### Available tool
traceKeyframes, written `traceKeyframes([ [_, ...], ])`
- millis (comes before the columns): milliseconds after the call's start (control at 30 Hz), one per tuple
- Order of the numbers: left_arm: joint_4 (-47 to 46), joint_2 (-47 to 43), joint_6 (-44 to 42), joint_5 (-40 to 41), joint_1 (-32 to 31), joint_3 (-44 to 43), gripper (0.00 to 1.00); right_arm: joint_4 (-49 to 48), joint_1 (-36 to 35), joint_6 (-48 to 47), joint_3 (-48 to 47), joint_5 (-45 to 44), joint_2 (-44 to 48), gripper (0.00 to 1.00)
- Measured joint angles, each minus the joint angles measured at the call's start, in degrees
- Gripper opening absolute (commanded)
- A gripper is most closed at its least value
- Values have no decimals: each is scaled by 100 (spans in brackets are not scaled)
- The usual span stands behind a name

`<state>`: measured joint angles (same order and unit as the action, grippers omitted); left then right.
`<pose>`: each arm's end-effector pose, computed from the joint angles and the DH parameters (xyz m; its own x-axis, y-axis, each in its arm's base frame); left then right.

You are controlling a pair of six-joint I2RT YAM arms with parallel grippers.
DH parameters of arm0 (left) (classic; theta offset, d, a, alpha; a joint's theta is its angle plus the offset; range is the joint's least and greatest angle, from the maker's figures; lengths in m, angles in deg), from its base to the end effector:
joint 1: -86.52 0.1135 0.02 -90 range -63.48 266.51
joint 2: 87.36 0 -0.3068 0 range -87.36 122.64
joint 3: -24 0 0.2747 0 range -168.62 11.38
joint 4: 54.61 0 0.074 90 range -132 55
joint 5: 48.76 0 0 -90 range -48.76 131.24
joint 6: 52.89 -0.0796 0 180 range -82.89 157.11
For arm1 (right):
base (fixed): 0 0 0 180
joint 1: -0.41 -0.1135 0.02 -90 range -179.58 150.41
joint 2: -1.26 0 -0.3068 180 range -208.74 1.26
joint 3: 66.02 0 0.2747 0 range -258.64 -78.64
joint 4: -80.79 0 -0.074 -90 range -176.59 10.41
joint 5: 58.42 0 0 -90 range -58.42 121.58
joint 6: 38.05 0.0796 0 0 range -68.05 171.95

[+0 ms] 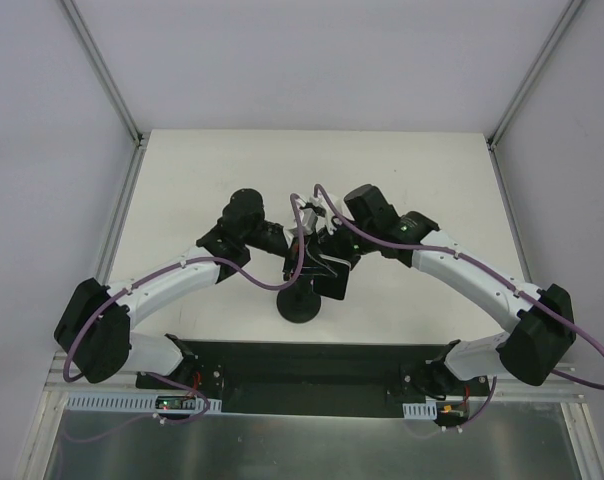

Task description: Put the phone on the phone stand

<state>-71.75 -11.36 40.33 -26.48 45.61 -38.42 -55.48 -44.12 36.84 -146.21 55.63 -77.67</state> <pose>0.1912 -0.2631 0.3532 -0.0063 -0.0227 -0.9997 0.9474 -0.3201 0.0013 0.2224 0.2643 0.3216 -0.2419 -0.5719 -0.7839 -0.9506 0.3015 0.0734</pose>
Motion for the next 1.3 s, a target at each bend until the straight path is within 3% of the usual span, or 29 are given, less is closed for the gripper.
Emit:
traceKeyframes([
  [467, 894, -428, -605, 472, 13, 122, 0, -144, 31, 17, 151, 57, 46, 1],
  [733, 1495, -1316, -599, 1856, 7, 404, 0, -717, -35, 588, 485, -317, 297, 1],
  [1000, 1958, -2374, -393, 3858, -337, 973, 0, -1108, -981, 1613, 850, -2363, 789, 1],
  [1200, 1980, -2459, -212, 5687, -828, 1106, 0, -1056, -1851, 2706, 962, -4503, 866, 1],
  [1300, 1751, -2328, 85, 6234, -951, 1182, 0, -1093, -2302, 3150, 1084, -5598, 883, 1],
])
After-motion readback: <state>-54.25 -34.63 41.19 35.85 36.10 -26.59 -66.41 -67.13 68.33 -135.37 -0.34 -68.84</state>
